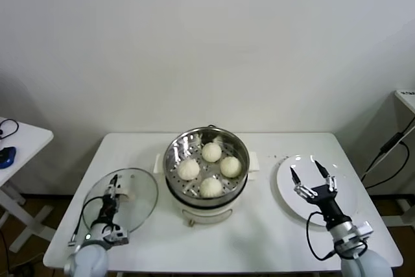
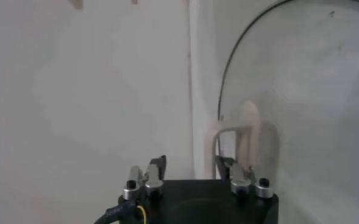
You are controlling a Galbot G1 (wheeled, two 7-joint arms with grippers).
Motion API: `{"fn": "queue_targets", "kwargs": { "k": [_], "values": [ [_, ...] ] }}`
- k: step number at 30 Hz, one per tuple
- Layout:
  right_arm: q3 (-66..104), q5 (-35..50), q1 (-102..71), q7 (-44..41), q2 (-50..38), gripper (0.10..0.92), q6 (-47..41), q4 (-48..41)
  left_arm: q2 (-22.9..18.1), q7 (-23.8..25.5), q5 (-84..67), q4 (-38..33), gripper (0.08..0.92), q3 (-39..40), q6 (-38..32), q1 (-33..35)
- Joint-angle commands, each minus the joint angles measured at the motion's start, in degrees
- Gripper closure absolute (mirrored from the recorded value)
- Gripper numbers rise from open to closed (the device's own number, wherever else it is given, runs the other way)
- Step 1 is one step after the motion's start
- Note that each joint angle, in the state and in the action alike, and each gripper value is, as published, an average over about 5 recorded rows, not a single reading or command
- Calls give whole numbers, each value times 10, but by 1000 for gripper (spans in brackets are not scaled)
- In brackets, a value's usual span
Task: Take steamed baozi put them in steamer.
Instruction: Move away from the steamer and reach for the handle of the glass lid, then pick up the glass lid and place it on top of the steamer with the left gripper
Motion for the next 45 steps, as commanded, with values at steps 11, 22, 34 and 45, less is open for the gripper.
{"fn": "queue_targets", "kwargs": {
  "k": [11,22,34,45],
  "values": [
    [1,-7,5,-3,9,203,3,-6,0,-11,-17,0,770,0,8,4],
    [-16,0,28,4,-27,203,8,-37,5,-18,-48,-175,844,13,107,86],
    [-47,39,77,12,-96,203,20,-100,-6,-7,-37,-363,844,48,253,172],
    [-83,36,105,13,-110,203,26,-139,14,25,-35,-414,844,170,369,155]
  ]
}}
